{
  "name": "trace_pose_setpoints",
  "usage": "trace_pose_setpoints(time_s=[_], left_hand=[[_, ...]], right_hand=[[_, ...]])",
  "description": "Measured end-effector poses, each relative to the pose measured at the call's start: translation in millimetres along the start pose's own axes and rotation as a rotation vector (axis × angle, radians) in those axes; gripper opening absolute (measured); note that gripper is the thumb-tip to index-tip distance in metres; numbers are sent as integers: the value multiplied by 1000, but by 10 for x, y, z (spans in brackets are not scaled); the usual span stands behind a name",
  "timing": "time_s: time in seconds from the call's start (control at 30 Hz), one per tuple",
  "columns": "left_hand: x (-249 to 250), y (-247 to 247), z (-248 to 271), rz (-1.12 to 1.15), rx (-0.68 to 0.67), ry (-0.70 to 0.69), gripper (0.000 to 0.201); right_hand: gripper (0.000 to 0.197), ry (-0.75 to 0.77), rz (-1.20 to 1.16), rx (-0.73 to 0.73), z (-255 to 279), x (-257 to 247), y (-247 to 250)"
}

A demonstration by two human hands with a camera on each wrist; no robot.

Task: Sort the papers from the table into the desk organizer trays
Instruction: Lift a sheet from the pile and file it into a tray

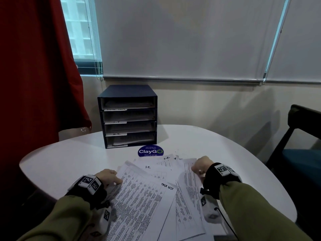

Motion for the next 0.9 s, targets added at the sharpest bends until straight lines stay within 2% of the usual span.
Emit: trace_pose_setpoints(time_s=[0.07,0.13,0.23,0.3,0.4,0.5,0.57,0.63,0.7,0.9], left_hand=[[-30,8,-32,26,-3,0,14],[-36,0,-39,63,1,-2,13],[-28,-17,-42,110,10,-4,16],[-22,-19,-41,104,17,-2,17],[-20,-21,-28,116,15,-1,16],[-39,-16,-34,131,15,8,17],[-43,-11,-34,126,16,11,21],[-51,-10,-36,133,19,16,24],[-60,-23,-27,123,9,22,26],[-158,26,-155,118,-37,21,17]], right_hand=[[10,57,-168,108,-149,19,148],[9,99,-217,222,-256,85,313],[28,109,-287,233,-468,193,410],[26,126,-289,229,-524,240,446],[29,95,-191,294,-283,211,478],[47,166,156,412,-50,25,435],[46,263,306,352,-59,-156,275],[40,319,298,194,-163,-309,52],[43,304,284,90,-247,-399,-141],[51,234,284,5,-616,-502,-358]])
Point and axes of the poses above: each hand's wrist, its own z-axis away from the middle knuckle, its own y-axis out of the back of the hand, x = y × z, the point moved 6 cm from there along -z, towards the middle knuckle, and after that the axes turned 3 degrees about -x, right-handed, at the moved point
